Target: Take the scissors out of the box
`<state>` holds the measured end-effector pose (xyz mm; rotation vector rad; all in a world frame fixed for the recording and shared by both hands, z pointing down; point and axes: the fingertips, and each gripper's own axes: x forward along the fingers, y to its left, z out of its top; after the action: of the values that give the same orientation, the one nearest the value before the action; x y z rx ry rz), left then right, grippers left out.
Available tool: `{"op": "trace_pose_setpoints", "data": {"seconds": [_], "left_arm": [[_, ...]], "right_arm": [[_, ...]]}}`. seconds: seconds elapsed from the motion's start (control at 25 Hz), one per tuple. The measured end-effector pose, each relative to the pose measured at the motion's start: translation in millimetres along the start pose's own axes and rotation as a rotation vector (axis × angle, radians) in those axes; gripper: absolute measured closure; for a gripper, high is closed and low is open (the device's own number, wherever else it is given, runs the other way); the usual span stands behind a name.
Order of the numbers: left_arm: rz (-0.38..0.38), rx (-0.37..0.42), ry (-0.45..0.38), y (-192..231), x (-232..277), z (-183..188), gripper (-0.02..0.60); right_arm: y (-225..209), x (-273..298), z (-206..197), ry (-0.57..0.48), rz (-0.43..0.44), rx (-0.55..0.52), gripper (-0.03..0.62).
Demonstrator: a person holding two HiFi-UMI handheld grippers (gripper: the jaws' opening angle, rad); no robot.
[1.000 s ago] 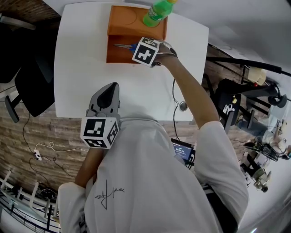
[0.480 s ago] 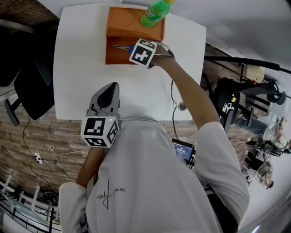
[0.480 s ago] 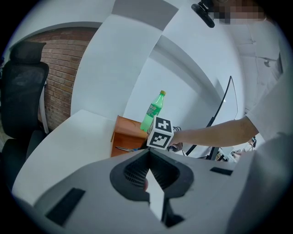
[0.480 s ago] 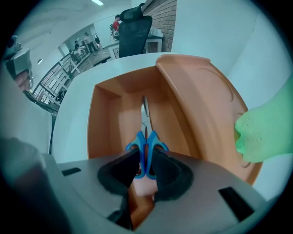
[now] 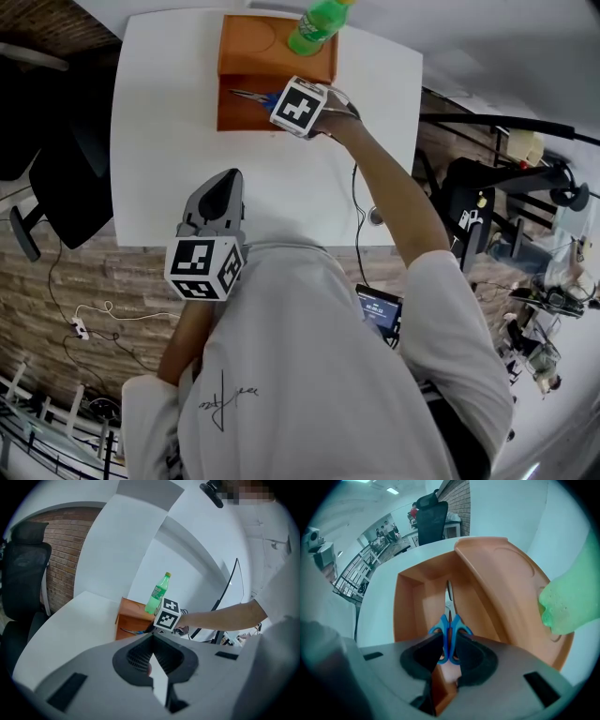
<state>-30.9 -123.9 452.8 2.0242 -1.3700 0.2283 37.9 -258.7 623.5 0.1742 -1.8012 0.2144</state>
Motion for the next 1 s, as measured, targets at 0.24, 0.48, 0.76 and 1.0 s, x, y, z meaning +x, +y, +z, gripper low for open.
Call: {"op": "trace_pose_setpoints", "data": {"seconds": [0.24, 0.48, 0.76, 1.0], "left_arm": [[-0.010, -0.010, -0.002, 0, -4, 0, 0.574], [-0.015, -0.015, -0.012, 1, -8, 0, 0.574], [-0.023, -0.013, -0.017, -4, -12, -1, 0.574], [-0.020, -0.015, -0.026, -3, -18, -1, 0.574]], "right_arm": [[8, -4, -7, -0.006, -0.008, 0.011, 0.497], [12, -11, -10, -0.016, -0.005, 0.034, 0.497], [15, -22, -7, -0.065, -0.012, 0.054, 0.497], [11, -29, 4, -0.131, -0.064, 0.020, 0.497]]}}
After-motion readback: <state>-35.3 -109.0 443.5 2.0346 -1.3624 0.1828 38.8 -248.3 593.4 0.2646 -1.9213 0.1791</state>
